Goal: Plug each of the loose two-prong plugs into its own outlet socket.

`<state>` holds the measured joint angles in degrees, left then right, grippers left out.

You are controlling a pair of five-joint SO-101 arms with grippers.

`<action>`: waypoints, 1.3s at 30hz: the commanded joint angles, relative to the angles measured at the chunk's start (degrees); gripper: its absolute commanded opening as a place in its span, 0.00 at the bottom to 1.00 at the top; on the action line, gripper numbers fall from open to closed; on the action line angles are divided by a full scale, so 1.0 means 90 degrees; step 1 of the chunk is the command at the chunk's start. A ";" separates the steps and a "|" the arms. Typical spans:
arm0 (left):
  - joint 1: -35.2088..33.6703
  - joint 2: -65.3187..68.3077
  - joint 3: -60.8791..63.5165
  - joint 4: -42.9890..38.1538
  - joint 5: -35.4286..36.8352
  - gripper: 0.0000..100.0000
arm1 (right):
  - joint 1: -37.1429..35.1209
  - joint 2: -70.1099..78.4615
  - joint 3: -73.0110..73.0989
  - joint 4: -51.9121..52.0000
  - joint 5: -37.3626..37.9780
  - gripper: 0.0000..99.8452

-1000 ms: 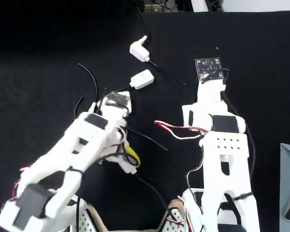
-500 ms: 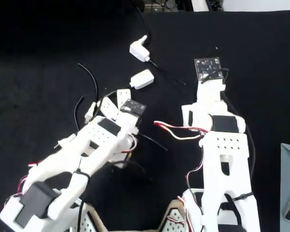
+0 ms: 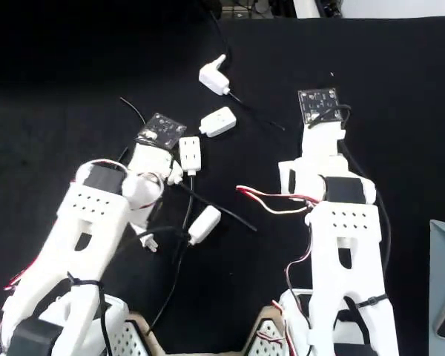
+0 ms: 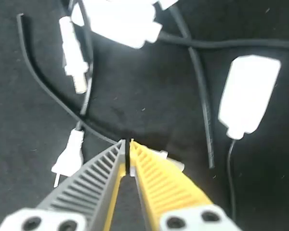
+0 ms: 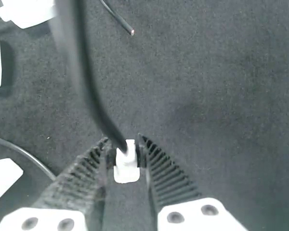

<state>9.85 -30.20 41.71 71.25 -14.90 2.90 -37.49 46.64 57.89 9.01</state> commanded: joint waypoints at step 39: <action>0.1958 0.0674 0.1372 -0.2706 0.0537 0.27 | 0.1221 -0.0708 -0.0366 0.0039 0.0068 0.01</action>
<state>23.03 -24.31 56.48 44.09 -9.80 12.48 -40.57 46.55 57.89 9.10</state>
